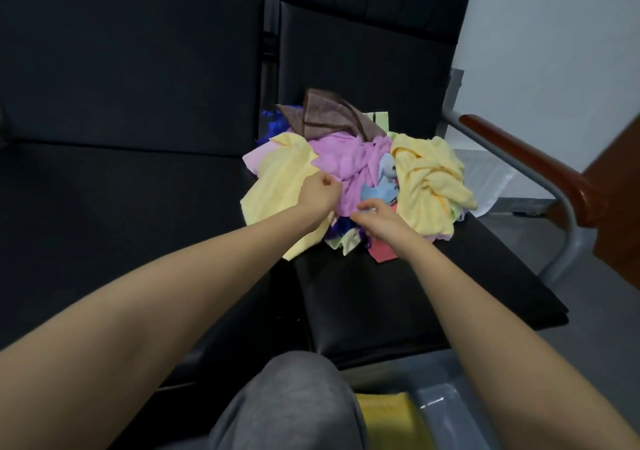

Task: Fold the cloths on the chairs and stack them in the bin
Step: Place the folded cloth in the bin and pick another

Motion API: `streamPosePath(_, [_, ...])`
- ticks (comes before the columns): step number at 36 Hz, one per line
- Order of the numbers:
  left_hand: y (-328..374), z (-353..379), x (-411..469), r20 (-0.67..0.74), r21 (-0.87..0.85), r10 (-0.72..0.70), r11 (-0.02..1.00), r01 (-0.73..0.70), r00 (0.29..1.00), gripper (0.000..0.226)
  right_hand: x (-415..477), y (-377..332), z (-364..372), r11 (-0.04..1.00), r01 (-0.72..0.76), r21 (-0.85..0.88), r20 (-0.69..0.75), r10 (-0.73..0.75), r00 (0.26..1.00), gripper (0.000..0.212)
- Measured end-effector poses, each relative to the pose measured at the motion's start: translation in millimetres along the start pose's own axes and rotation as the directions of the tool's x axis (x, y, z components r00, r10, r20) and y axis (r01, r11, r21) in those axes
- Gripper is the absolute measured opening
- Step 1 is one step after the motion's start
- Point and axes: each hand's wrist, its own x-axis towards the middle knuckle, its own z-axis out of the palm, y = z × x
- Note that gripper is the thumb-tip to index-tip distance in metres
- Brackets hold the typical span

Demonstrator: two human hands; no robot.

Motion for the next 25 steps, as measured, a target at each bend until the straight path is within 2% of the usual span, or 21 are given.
streamPosePath(2, [-4, -4, 2, -0.137, 0.195, 0.016, 0.981, 0.011, 0.99, 0.003, 4, 1, 4, 1.0, 0.014, 0.015, -0.033, -0.014, 0.999, 0.037])
streamPosePath(4, [-11, -11, 4, -0.28, 0.357, -0.016, 0.926, 0.12, 0.96, 0.034, 7, 5, 9, 0.999, 0.044, 0.023, -0.051, -0.043, 0.998, 0.043])
streamPosePath(5, [-15, -17, 5, -0.324, 0.387, -0.046, 0.905, 0.176, 0.945, 0.049, 7, 7, 11, 0.998, 0.06, 0.03, -0.057, -0.058, 0.997, 0.045])
streamPosePath(7, [-26, -30, 8, -0.318, 0.399, -0.144, 0.876, 0.27, 0.937, 0.069, 10, 11, 16, 0.996, 0.089, 0.033, -0.059, -0.087, 0.994, 0.048])
streamPosePath(8, [-33, -35, 9, -0.274, 0.403, -0.199, 0.865, 0.3, 0.941, 0.068, 10, 12, 17, 0.994, 0.102, 0.026, -0.055, -0.1, 0.993, 0.05])
streamPosePath(9, [-39, -41, 9, -0.212, 0.419, -0.219, 0.86, 0.291, 0.953, 0.057, 11, 12, 19, 0.993, 0.115, 0.015, -0.048, -0.114, 0.992, 0.051])
streamPosePath(11, [-49, -51, 10, -0.16, 0.426, -0.106, 0.89, 0.165, 0.981, 0.021, 12, 8, 24, 0.988, 0.154, -0.026, -0.035, -0.155, 0.987, 0.052])
streamPosePath(12, [-52, -54, 9, -0.161, 0.401, -0.025, 0.912, 0.089, 0.987, 0.015, 12, 6, 26, 0.981, 0.181, -0.064, -0.034, -0.184, 0.982, 0.052])
streamPosePath(14, [-53, -60, 7, -0.182, 0.335, 0.096, 0.942, -0.03, 0.979, 0.018, 15, 1, 33, 0.956, 0.232, -0.177, -0.034, -0.242, 0.97, 0.053])
streamPosePath(16, [-54, -64, 7, -0.194, 0.246, 0.152, 0.964, -0.102, 0.969, 0.025, 18, -2, 39, 0.925, 0.234, -0.3, -0.036, -0.256, 0.966, 0.055])
streamPosePath(19, [-45, -68, 4, -0.156, -0.007, 0.14, 0.99, -0.143, 0.978, 0.03, 14, -10, 48, 0.9, 0.206, -0.384, -0.021, -0.231, 0.973, 0.059])
streamPosePath(21, [-30, -73, 0, -0.085, -0.222, 0.095, 0.969, -0.112, 0.992, 0.031, 10, -14, 52, 0.882, 0.194, -0.43, 0.019, -0.206, 0.978, 0.064])
streamPosePath(23, [-14, -78, -2, -0.027, -0.483, -0.025, 0.875, 0.009, 0.999, 0.026, 9, -16, 54, 0.87, 0.166, -0.465, 0.036, -0.169, 0.985, 0.072])
streamPosePath(25, [-6, -87, 2, 0.094, -0.731, -0.154, 0.66, 0.174, 0.984, 0.016, 6, -18, 55, 0.88, 0.127, -0.458, 0.04, -0.122, 0.992, 0.081])
